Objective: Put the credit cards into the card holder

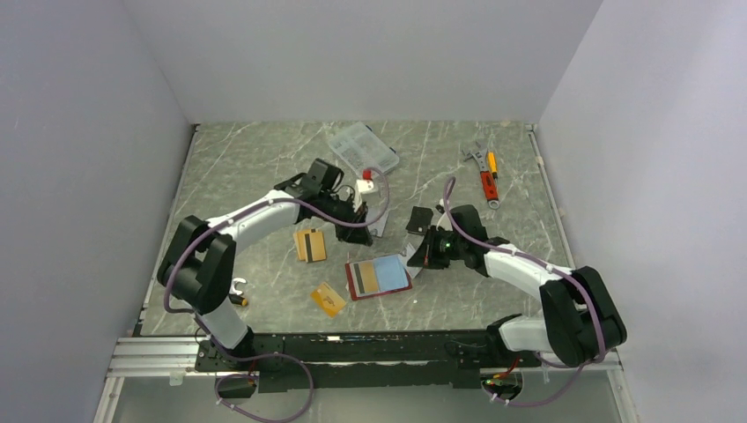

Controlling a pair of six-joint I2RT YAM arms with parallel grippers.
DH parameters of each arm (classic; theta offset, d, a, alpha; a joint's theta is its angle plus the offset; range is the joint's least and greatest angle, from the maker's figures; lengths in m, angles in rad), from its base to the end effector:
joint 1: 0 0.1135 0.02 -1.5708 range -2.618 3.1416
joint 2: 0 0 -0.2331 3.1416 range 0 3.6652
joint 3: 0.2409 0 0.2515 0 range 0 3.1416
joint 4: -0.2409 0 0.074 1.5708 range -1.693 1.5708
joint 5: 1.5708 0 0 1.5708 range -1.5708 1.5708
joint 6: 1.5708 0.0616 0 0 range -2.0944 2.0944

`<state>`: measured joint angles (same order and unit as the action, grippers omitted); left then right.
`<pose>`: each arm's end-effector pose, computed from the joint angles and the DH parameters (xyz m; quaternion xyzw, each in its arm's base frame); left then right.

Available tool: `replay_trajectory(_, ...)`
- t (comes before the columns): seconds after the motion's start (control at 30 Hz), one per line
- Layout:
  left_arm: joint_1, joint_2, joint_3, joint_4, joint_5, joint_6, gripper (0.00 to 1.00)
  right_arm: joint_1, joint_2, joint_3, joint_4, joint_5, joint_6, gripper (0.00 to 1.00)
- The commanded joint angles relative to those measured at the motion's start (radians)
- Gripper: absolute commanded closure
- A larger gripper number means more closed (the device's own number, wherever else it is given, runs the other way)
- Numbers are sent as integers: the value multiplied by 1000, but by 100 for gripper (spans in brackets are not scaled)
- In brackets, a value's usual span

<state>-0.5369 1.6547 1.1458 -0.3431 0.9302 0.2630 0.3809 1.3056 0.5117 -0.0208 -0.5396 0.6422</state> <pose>0.2798 -0.2240 0.1958 0.4711 0.7092 -0.4588 0.2541 0.2296 0.1260 0.1141 0.0192 0.9009 0.3902 0.1890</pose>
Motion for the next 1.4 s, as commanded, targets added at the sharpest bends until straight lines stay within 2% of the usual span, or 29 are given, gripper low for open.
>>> replay_trajectory(0.0,-44,31,-5,-237,-181,238,82,27,-63,-4,-142,140,-47,100)
replay_trajectory(0.2,-125,42,-9,-268,-375,277,84,37,-97,-31,-153,146,-54,100)
replay_trajectory(0.47,-170,68,-29,-274,-468,276,85,47,-100,-47,-130,114,-61,100)
replay_trajectory(0.8,-176,83,-52,-272,-483,281,87,48,-212,-1,-246,224,-85,100)
replay_trajectory(1.13,-187,106,-60,-264,-497,284,89,58,-178,-43,-122,94,-55,100)
replay_trajectory(1.37,-190,120,-52,-264,-500,282,90,61,-148,-58,-101,68,-60,100)
